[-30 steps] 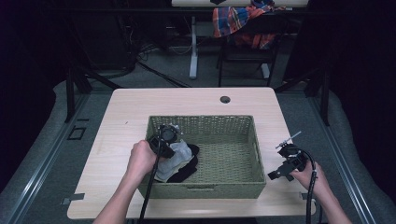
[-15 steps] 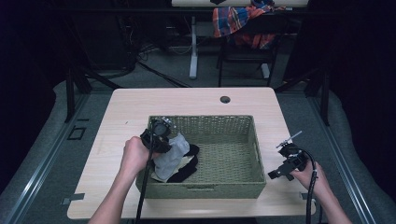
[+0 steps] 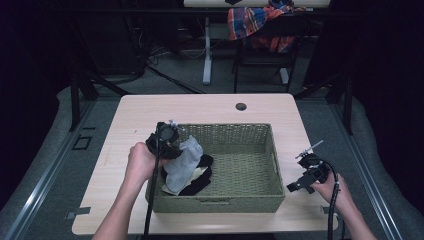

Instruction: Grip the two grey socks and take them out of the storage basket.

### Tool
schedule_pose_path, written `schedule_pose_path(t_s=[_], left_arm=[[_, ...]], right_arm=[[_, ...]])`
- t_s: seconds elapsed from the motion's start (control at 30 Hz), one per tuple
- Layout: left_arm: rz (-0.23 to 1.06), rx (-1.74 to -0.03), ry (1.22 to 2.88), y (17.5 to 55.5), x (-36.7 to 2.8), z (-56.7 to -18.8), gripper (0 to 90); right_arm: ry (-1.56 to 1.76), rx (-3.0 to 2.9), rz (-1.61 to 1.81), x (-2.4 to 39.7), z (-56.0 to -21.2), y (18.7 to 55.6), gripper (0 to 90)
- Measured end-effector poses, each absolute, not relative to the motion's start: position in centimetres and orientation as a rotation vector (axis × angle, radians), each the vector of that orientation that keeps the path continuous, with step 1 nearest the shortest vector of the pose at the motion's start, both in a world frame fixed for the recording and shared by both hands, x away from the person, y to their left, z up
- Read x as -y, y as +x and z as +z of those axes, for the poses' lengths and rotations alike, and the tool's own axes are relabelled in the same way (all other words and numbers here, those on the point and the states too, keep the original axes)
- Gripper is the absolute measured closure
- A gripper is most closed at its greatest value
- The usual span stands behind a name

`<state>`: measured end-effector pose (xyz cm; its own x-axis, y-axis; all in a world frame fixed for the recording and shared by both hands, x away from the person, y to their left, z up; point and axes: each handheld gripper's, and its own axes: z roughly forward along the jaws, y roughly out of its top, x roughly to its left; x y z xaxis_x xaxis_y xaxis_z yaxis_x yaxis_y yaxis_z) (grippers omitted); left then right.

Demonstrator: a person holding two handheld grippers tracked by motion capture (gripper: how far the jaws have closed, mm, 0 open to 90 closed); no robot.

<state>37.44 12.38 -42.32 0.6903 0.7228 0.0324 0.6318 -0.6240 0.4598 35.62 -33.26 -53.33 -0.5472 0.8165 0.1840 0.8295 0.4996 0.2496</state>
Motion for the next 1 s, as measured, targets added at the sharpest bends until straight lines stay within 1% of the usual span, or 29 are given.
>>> schedule_pose_path(t_s=[0.3,1.0], left_arm=[[0.317,-1.058,2.444,37.3,-13.3,-41.1,80.6],[0.381,-1.143,2.305,36.7,-17.9,-38.1,80.6]], right_arm=[[-1.471,2.681,-0.477,33.3,-53.3,35.6,3.1],[-1.475,2.672,-0.478,33.3,-53.5,35.6,3.1]])
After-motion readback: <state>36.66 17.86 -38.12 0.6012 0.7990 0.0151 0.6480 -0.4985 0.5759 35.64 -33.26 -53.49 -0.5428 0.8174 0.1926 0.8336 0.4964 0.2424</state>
